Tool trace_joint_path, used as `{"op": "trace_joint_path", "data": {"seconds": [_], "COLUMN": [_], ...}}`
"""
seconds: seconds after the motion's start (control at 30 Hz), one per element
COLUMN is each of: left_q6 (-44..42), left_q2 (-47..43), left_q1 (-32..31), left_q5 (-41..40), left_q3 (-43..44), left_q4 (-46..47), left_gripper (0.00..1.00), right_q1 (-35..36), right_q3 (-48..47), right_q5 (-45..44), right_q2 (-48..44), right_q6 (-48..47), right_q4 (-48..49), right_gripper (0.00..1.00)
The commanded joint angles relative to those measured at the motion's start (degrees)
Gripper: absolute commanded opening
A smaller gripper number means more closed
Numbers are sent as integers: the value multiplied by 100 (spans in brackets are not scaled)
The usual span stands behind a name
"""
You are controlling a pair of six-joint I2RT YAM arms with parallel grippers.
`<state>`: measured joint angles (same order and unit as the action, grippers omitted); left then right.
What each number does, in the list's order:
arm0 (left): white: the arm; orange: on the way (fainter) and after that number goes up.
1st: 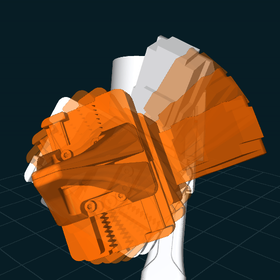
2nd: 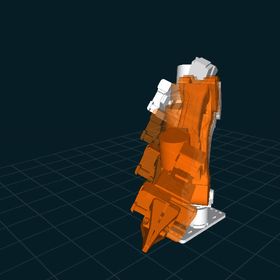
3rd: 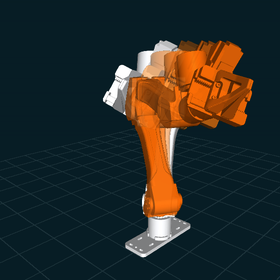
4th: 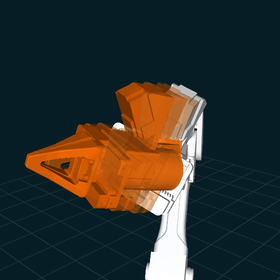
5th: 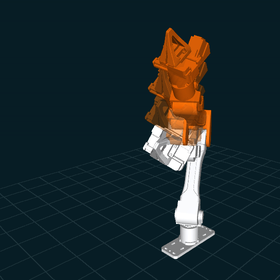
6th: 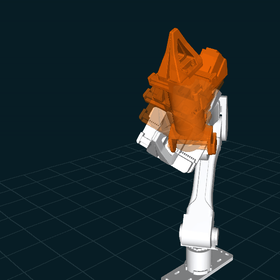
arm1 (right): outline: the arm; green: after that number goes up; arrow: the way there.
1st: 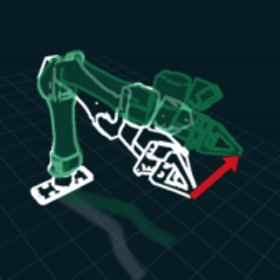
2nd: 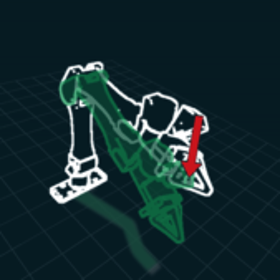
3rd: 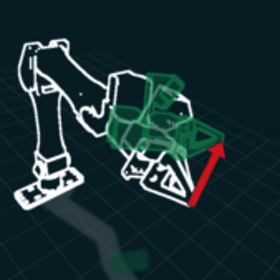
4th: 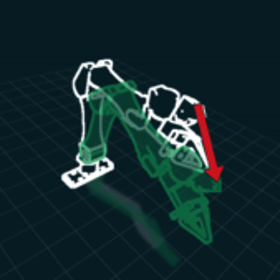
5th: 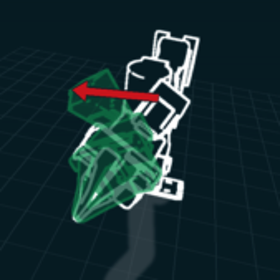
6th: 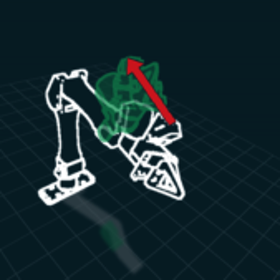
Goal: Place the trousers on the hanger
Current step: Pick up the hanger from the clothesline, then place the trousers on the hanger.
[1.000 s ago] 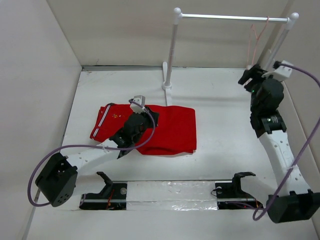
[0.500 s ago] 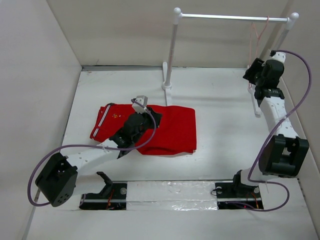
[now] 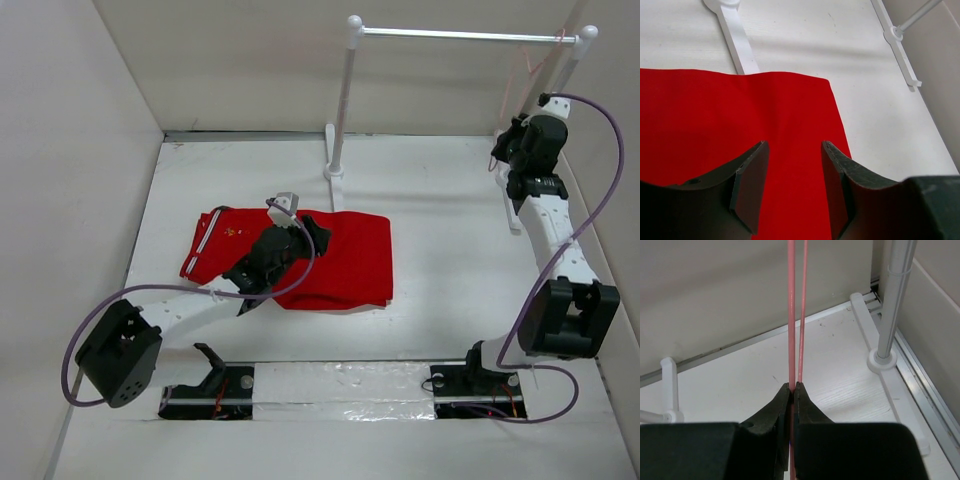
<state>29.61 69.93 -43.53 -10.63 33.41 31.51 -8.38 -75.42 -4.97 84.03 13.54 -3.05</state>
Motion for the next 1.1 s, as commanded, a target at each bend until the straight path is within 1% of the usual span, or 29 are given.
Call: {"op": "trace_joint_path", "data": {"seconds": [0.0,0.07,0.2,0.33,0.43,0.47,0.53,0.57,0.67,0.77,0.8,0.87,0.9,0.97,1.0,1.07], "left_q6": [1,-16,-34,-86,-104,-139,-244,-262,-271,-341,-367,-551,-648,-937,-1017,-1149], "left_q2": [29,56,64,135,231,266,363,389,600,977,1109,1531,1689,2234,2618,3025], "left_q1": [-7,-7,-7,-7,-59,-155,-313,-471,-630,-762,-762,-762,-762,-762,-762,-762], "left_q5": [114,123,184,316,466,413,256,98,35,-9,-9,-26,-79,-184,-98,-27], "left_q3": [122,148,175,298,429,508,737,807,1193,1729,2078,2475,2947,3459,4001,4549], "left_q4": [347,365,417,514,619,585,445,409,295,251,207,84,5,-276,-520,-759], "left_gripper": [44,44,42,41,39,38,37,36,36,36,36,37,37,38,39,39], "right_q1": [152,153,258,258,573,688,890,1100,1365,1672,1838,1989,2050,2157,2313,2437], "right_q3": [-17,62,369,1062,1458,1764,2038,2275,2636,3058,3251,3436,3524,3753,3893,4008], "right_q5": [-249,-408,-347,-119,-100,-118,-127,-162,-180,-48,5,49,84,163,207,216], "right_q2": [-571,-720,-1072,-1292,-1450,-1477,-1521,-1582,-1766,-1907,-2030,-2144,-2249,-2347,-2434,-2531], "right_q6": [-141,-176,-159,17,96,114,123,114,70,157,184,254,254,281,316,368], "right_q4": [480,498,437,489,568,612,674,648,613,534,533,542,542,525,516,507], "right_gripper": [0,0,0,0,0,0,0,0,0,0,0,0,0,0,0,0]}}
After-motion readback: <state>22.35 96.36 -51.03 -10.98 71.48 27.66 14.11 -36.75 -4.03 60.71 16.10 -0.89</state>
